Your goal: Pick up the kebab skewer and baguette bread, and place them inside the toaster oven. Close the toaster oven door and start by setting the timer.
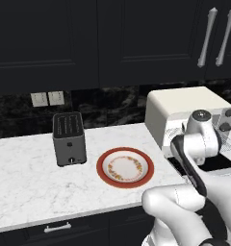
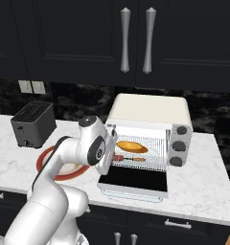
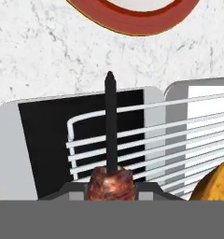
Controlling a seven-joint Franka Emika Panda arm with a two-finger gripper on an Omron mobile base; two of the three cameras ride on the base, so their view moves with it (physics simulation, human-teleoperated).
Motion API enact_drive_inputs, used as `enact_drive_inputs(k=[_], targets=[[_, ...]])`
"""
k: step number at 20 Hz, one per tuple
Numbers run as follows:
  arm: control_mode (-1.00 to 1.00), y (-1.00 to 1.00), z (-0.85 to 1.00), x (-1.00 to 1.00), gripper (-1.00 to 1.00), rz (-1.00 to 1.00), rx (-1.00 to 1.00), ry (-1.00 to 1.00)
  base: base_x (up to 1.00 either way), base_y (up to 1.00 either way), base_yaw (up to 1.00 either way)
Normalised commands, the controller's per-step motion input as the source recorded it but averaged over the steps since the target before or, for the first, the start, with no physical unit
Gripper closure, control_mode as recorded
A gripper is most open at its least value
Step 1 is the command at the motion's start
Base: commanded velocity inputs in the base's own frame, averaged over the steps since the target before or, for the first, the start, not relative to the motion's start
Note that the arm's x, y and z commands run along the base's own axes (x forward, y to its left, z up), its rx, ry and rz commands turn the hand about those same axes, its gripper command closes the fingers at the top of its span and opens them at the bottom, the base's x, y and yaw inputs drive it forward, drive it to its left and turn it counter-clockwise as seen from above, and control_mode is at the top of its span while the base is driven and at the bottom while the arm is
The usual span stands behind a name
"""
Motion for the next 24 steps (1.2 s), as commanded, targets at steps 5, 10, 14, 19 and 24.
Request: enact_drive_inputs(k=[5,10,14,19,24], targets=[[-1.00,-0.70,0.00,0.14,1.00,0.01,0.00,0.06,0.00,0.00,0.00],[-1.00,-0.52,0.06,0.40,1.00,0.03,0.04,0.14,0.00,0.00,0.00],[-1.00,-0.14,0.04,0.50,1.00,0.02,0.07,0.22,0.00,0.00,0.00],[-1.00,-0.26,0.01,0.32,1.00,0.00,0.10,0.16,0.00,0.00,0.00],[-1.00,-0.35,0.01,0.03,1.00,0.02,0.02,-0.02,0.00,0.00,0.00]])
